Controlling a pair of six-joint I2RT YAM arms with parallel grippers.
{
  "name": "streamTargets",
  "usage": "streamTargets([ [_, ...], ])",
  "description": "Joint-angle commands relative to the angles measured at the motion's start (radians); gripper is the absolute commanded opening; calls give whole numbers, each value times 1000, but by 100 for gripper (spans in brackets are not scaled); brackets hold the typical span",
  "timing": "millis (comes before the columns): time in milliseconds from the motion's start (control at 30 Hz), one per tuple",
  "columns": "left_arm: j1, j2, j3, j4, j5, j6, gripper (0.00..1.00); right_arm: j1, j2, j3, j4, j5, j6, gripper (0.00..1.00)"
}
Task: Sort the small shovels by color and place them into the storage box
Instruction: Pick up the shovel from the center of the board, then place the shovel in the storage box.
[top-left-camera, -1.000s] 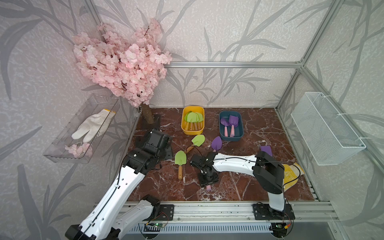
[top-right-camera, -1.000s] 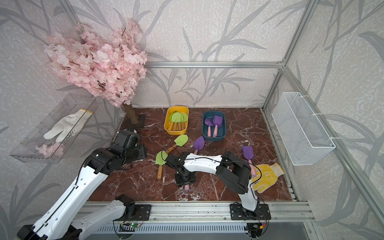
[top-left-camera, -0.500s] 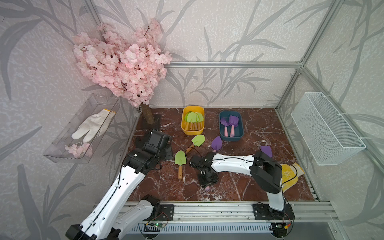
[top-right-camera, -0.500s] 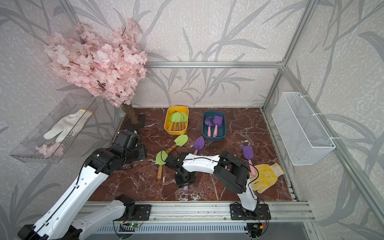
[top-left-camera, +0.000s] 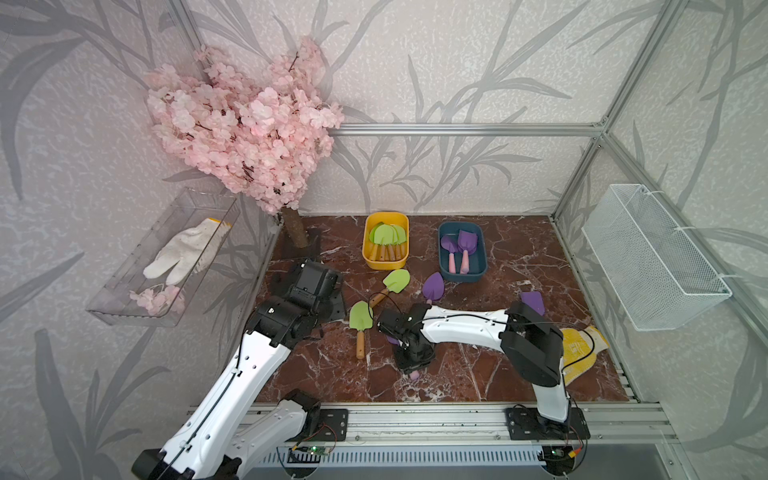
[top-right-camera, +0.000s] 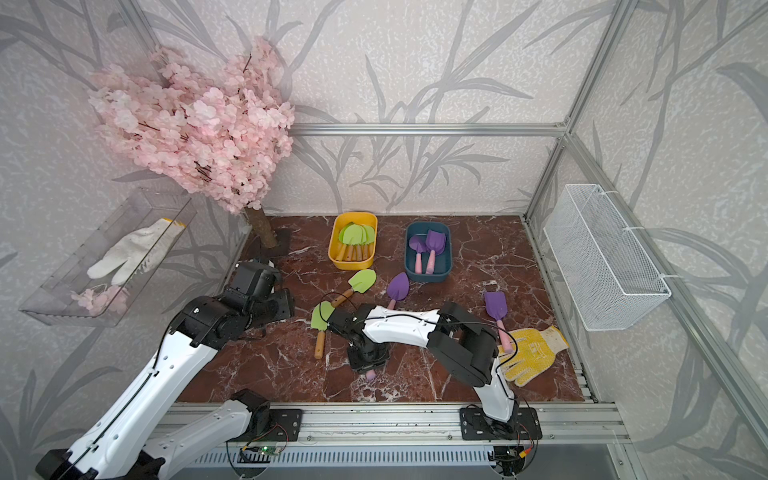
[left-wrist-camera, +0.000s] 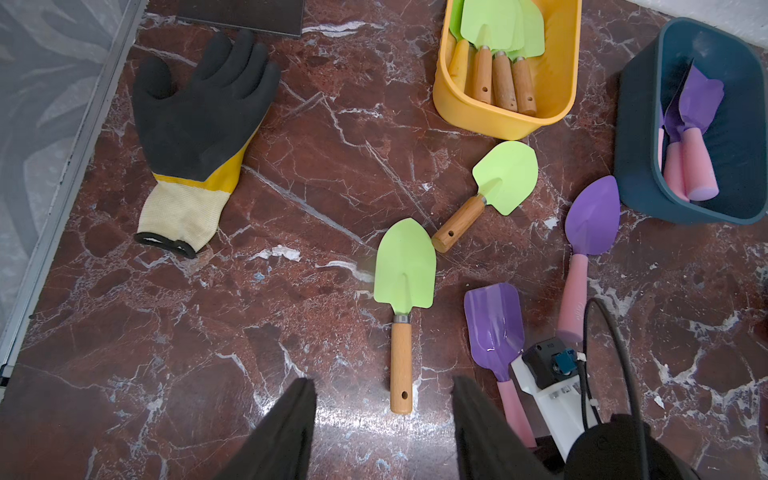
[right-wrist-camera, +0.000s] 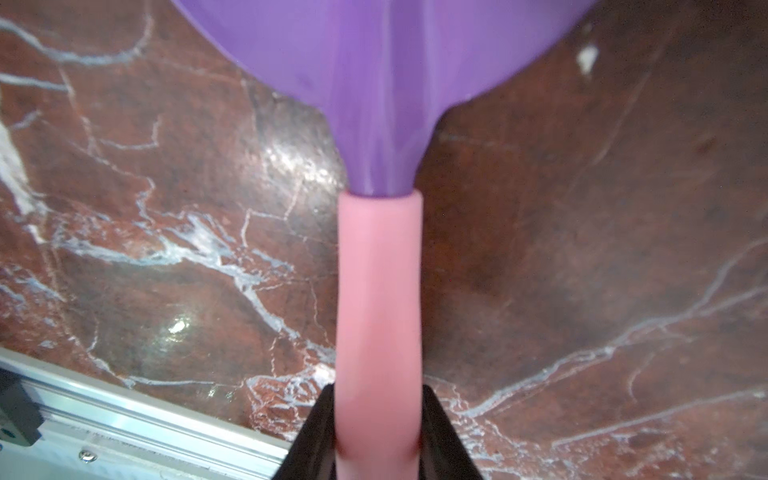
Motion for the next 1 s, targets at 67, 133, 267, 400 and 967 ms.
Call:
streamTargets([
  [67,4,-8,-17,14,3,-3,56,11,-26,22,-49,34,-6,26],
  [133,4,-10,-17,17,4,-6,56,11,-36,25,-54,40,-5,26],
  [267,5,-10,-17,18,6,-8,56,11,-73,32,-71,65,-4,25],
  [400,7,-1,-20,20,10,-4,57,7,-104,46,-91,82,-14,25],
  [967,6,86,1,101,76,20,56,-325,-249,210,-260,142,-138,24],
])
